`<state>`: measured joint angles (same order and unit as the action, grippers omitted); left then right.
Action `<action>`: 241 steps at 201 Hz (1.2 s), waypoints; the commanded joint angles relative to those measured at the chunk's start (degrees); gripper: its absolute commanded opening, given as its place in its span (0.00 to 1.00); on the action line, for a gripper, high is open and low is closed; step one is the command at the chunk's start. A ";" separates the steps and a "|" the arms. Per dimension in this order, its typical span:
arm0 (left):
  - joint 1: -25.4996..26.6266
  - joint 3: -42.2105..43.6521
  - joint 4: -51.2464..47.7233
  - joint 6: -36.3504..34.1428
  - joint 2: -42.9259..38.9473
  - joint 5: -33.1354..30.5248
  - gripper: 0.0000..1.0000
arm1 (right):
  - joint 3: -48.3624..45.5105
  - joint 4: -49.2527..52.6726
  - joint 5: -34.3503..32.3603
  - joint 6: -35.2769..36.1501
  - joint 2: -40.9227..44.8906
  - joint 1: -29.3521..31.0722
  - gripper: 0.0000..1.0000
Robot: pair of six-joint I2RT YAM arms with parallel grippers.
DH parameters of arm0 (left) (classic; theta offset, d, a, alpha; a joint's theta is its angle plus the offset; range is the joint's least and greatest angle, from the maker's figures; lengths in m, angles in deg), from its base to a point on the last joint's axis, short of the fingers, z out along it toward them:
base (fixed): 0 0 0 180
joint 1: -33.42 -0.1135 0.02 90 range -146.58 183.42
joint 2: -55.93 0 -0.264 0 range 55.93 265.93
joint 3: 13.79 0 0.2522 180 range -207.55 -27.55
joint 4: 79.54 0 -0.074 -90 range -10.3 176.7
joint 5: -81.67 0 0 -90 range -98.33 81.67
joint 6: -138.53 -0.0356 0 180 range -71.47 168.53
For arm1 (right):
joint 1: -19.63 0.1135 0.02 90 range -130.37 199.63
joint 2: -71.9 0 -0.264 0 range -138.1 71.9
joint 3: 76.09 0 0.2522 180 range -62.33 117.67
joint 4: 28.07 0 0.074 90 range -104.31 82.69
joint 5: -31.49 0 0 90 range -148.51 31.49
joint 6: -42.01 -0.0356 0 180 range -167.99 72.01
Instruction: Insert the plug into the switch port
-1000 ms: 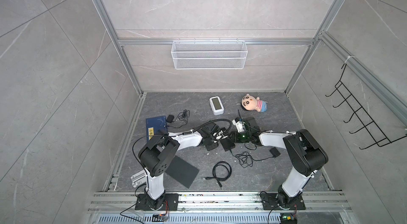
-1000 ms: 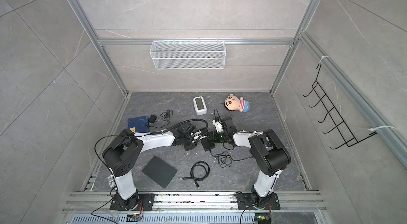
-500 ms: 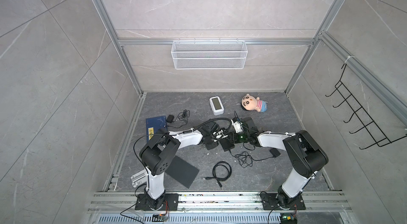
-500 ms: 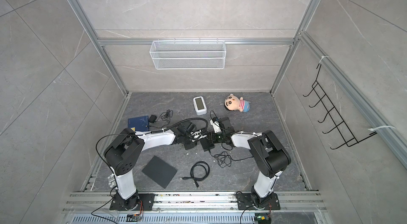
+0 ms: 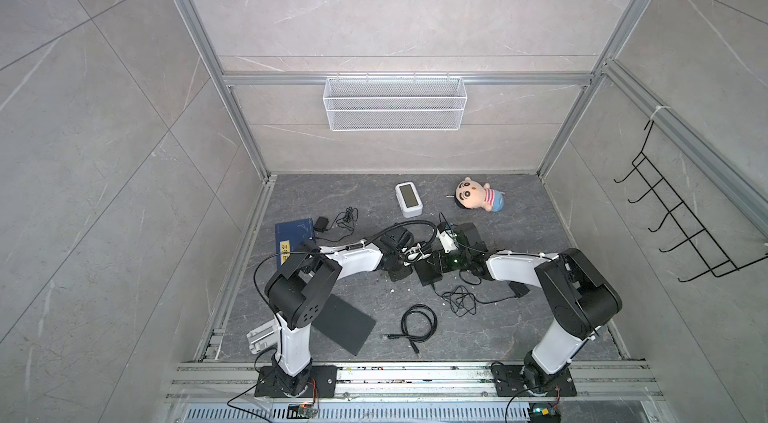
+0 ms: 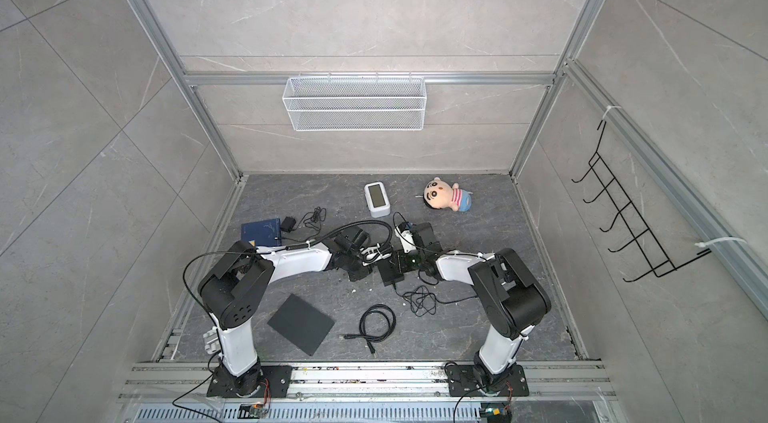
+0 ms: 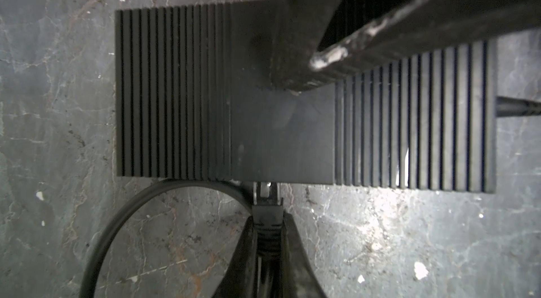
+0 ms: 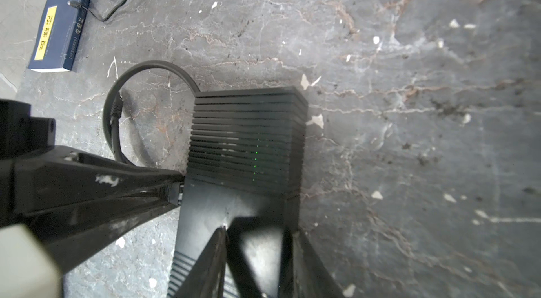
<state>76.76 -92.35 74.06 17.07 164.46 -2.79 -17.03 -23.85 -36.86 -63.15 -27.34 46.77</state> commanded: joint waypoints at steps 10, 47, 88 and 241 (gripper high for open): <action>3.11 -3.25 19.34 0.21 4.32 13.12 0.00 | -1.27 -0.63 17.68 1.80 -0.40 8.18 0.39; 2.85 -3.43 15.67 0.04 3.93 6.68 0.00 | -0.22 2.46 10.89 2.38 0.26 7.27 0.39; -0.48 -6.36 6.06 7.99 4.26 -1.48 0.02 | 2.14 12.61 -2.02 -1.86 2.65 1.75 0.53; -1.63 -4.11 -3.17 25.39 -11.46 0.80 0.50 | -2.09 25.26 -12.17 -8.87 17.08 -4.19 0.71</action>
<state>74.79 -96.78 73.58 36.52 160.53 -7.66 -17.69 -1.41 -49.52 -69.81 -12.43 42.48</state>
